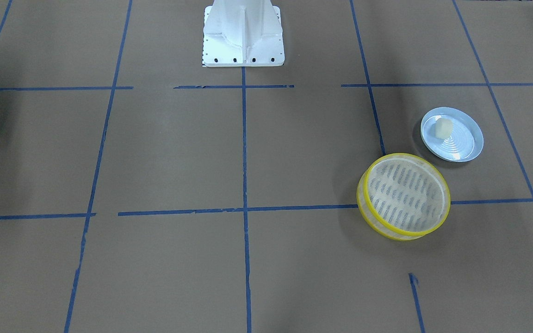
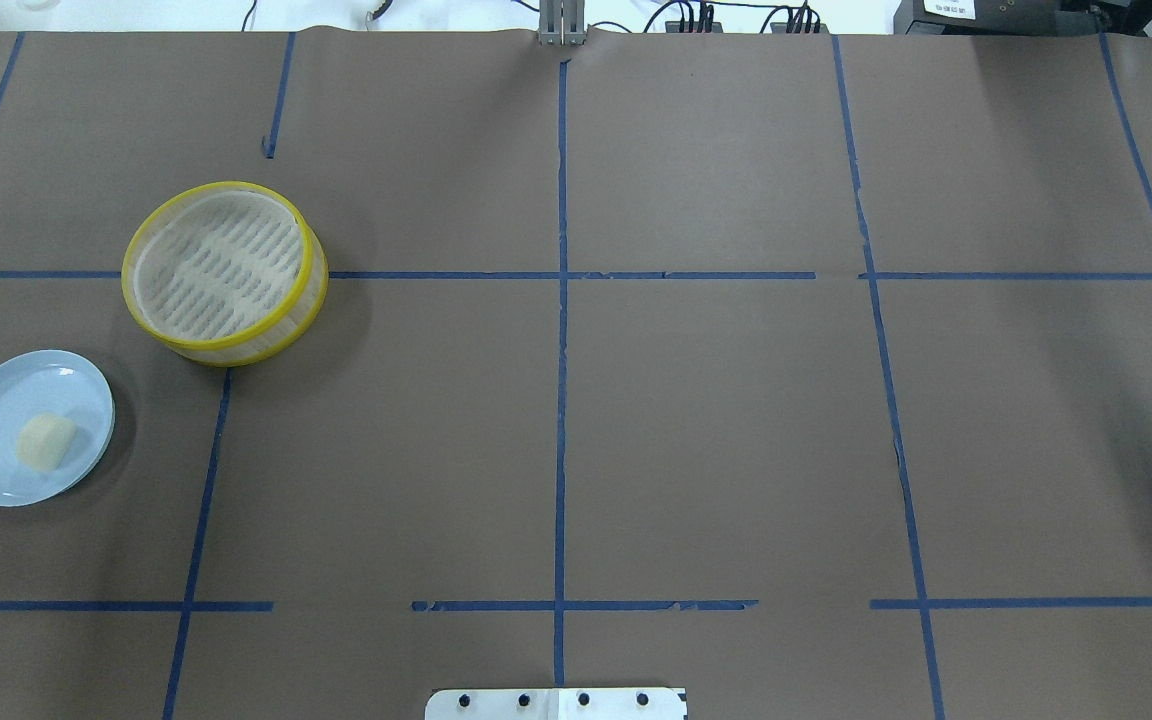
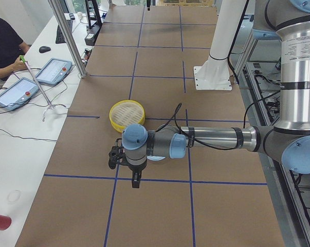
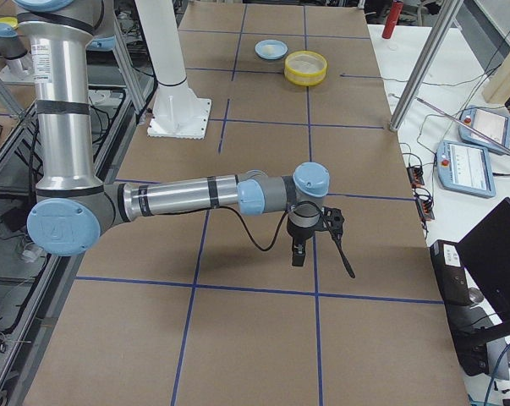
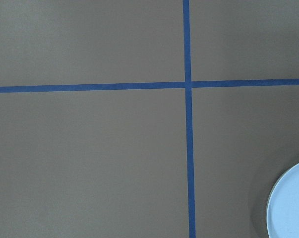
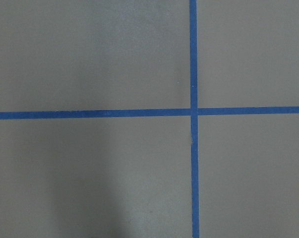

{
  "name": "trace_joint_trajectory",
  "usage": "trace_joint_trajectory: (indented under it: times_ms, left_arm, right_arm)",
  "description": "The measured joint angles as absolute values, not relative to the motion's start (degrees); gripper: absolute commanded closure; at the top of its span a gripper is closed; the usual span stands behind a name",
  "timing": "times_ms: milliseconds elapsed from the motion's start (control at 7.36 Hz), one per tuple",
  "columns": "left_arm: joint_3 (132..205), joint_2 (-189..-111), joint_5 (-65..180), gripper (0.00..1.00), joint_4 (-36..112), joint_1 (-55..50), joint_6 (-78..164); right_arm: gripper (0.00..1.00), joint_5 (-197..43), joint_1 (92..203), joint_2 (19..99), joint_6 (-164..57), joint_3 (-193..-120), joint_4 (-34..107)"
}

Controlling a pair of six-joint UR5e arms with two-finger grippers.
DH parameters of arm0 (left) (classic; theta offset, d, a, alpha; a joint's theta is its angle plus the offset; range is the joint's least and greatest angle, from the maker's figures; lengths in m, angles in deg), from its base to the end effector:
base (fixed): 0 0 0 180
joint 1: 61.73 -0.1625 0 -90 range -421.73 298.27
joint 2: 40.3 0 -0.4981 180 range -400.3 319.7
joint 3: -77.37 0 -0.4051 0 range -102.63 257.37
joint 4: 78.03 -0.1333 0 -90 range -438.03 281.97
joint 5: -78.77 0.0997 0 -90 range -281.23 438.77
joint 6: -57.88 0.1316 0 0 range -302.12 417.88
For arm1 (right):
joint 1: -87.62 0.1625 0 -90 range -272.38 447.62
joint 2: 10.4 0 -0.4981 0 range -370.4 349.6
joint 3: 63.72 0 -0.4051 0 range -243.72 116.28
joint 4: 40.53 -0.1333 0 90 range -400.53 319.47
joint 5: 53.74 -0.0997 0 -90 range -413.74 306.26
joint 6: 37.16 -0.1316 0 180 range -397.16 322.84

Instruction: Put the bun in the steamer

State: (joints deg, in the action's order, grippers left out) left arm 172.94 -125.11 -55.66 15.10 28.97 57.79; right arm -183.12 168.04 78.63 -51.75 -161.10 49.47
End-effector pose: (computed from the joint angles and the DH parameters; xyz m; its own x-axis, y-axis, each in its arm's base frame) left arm -0.0469 -0.4648 0.7436 0.7146 0.0326 -0.6988 0.0133 0.9981 0.0601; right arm -0.0379 -0.5237 0.6879 0.7642 0.0333 0.6441 -0.0288 0.9994 -0.0176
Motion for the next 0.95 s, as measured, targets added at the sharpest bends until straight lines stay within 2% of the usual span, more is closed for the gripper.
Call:
trace_joint_trajectory:
  times_ms: [408, 951]
  left_arm:
    - [173.56, -125.38, -55.52, 0.0, 15.27, 28.89, 58.06]
    - [178.51, -127.05, -54.5, 0.0, 15.57, 27.67, 56.9]
  right_arm:
    - [0.0, -183.12, 168.04, 78.63, -51.75, -161.1, 49.47]
    - [0.0, -183.12, 168.04, 78.63, -51.75, -161.1, 49.47]
